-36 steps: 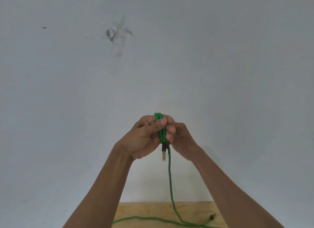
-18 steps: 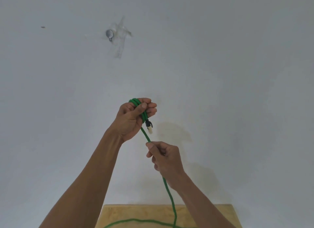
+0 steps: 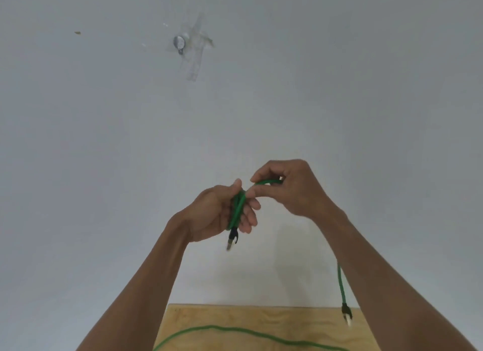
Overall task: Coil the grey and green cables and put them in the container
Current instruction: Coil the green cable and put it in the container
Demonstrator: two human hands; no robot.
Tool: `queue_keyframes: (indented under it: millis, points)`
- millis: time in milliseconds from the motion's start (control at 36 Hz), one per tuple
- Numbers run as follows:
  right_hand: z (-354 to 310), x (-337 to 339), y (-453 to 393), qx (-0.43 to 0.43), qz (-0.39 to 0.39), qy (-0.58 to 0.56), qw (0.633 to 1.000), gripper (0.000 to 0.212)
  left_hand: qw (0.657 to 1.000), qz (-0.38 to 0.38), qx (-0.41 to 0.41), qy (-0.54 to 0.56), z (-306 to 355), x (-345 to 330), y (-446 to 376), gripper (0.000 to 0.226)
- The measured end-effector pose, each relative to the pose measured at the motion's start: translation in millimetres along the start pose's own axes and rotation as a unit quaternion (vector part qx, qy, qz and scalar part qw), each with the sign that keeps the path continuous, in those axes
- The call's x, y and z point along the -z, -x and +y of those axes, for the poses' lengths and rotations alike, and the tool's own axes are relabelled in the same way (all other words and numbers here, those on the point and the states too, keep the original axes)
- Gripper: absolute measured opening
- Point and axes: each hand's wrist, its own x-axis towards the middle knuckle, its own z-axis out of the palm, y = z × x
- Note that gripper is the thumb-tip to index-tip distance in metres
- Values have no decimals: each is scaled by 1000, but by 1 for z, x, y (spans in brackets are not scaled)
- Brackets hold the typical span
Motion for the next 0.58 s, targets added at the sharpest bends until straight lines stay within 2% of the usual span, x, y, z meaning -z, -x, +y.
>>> queue_keyframes:
  millis: [56, 139, 250, 306, 389, 528, 583]
  points:
    - [0, 4, -7, 7, -11, -47, 999, 23, 999, -30, 24, 16, -1, -10, 2, 65]
    - [6, 5, -12, -11, -17, -134, 991, 21, 996, -66, 17, 61, -3, -20, 3, 66]
    - [19, -6, -2, -69, 19, -224, 972, 20, 987, -99, -43, 115, -3, -27, 3, 40]
    - [24, -20, 9, -91, 19, -274, 957, 9, 982, -103, -79, 134, -3, -31, 0, 27]
    - [25, -44, 32, -125, -4, -342, 931, 15, 975, -96, -116, 161, -4, -31, -6, 21]
    - [32, -79, 64, -213, 12, -272, 938, 30, 973, -42, -146, 173, 6, -17, -16, 19]
    - [31, -87, 73, -222, 30, -295, 929, 21, 975, -5, -160, 155, 11, -8, -20, 18]
